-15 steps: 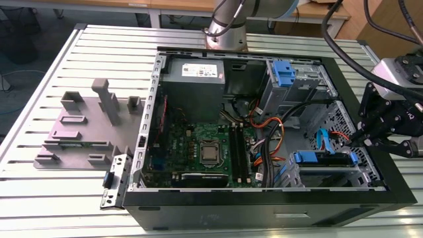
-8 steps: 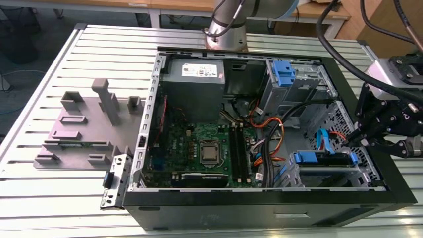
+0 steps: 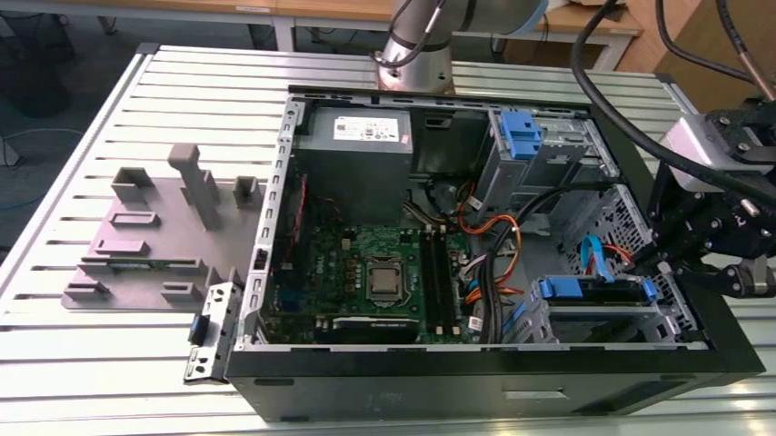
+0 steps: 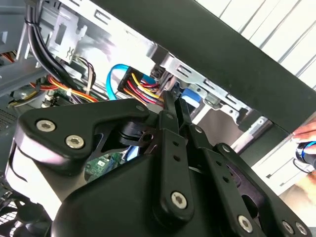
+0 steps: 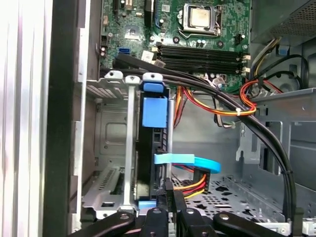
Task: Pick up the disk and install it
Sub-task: 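Insert the second disk wire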
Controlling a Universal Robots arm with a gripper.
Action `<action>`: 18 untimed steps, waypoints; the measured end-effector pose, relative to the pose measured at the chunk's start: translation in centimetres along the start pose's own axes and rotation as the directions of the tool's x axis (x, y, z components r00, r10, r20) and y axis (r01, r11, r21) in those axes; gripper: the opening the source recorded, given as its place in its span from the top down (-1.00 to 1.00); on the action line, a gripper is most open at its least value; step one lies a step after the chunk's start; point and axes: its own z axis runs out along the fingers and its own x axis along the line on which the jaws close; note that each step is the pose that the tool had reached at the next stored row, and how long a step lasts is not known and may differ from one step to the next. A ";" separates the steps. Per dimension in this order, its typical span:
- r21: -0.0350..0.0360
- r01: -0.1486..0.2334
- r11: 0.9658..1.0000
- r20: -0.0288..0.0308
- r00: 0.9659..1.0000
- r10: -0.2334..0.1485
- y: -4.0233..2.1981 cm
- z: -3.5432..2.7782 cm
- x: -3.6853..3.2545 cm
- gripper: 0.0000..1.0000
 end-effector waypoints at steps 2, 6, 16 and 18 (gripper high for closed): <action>0.000 0.000 1.000 0.000 1.000 0.000 0.06 -0.02 0.31 0.67; 0.002 0.000 1.000 0.000 1.000 0.000 0.31 0.01 0.44 0.67; 0.002 0.000 1.000 -0.007 1.000 0.000 0.49 0.34 0.63 0.67; 0.002 0.000 1.000 -0.008 1.000 0.000 0.50 0.52 0.66 0.67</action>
